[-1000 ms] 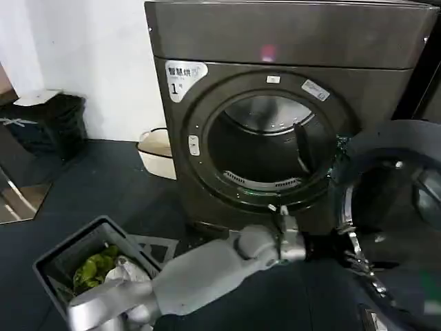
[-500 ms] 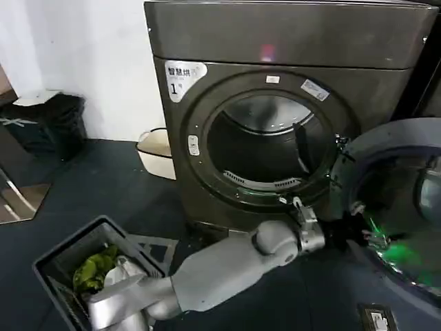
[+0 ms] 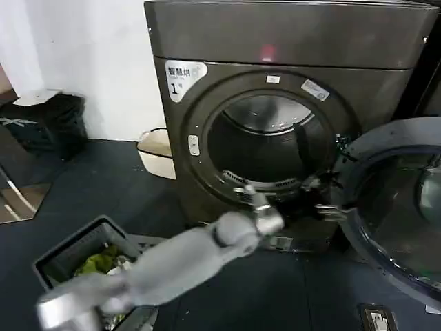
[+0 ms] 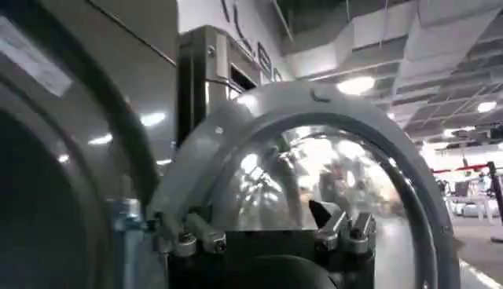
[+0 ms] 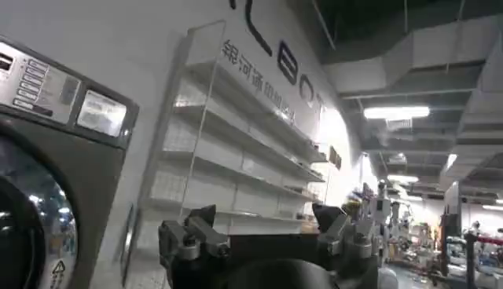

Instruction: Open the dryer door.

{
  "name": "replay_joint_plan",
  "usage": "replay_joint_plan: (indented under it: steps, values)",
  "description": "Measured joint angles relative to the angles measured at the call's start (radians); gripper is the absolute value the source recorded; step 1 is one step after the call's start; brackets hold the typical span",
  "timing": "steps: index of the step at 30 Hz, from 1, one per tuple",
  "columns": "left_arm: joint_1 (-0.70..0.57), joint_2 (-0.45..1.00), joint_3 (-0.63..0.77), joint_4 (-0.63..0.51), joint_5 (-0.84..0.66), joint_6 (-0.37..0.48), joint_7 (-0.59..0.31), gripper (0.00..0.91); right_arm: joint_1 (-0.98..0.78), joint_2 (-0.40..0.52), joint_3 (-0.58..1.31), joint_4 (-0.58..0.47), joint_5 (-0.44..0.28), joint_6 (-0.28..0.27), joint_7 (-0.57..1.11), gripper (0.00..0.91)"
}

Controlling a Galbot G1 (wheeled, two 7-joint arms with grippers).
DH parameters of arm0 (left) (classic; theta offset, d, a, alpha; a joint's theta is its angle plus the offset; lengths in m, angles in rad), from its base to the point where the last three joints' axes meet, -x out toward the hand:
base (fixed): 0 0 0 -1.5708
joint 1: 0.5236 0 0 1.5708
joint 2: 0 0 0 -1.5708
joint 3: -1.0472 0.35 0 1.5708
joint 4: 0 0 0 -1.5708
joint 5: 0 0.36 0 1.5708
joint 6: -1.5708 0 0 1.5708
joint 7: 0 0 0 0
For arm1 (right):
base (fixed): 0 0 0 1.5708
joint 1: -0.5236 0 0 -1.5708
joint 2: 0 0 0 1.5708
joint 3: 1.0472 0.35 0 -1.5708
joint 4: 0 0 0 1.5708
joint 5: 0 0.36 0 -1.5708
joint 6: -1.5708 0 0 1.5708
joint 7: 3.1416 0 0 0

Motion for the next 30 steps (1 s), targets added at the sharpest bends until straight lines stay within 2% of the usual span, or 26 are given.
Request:
replay_joint_plan:
  steps: [8,14,18,25,30]
  values:
    - [-0.027,0.302,0.038,-0.179,-0.087,0.054,0.02,0.907,0.009,-0.017,0.015,0.009,-0.053,0.019,0.003,0.907]
    - [-0.049,0.544,0.068,-0.251,-0.032,0.022,0.071,0.907,0.019,-0.033,0.022,0.017,-0.087,0.017,0.017,0.907]
    - [-0.082,0.683,0.117,-0.258,0.029,0.045,0.126,0.907,0.03,-0.039,0.02,0.017,-0.115,0.016,0.023,0.907]
    - [-0.185,0.886,0.267,-0.263,0.176,0.209,0.218,0.907,0.021,-0.055,0.047,0.01,-0.147,0.042,0.015,0.907]
    - [-0.215,0.988,0.293,-0.266,0.356,0.314,0.305,0.907,0.015,-0.056,0.069,0.013,-0.172,0.046,0.0,0.907]
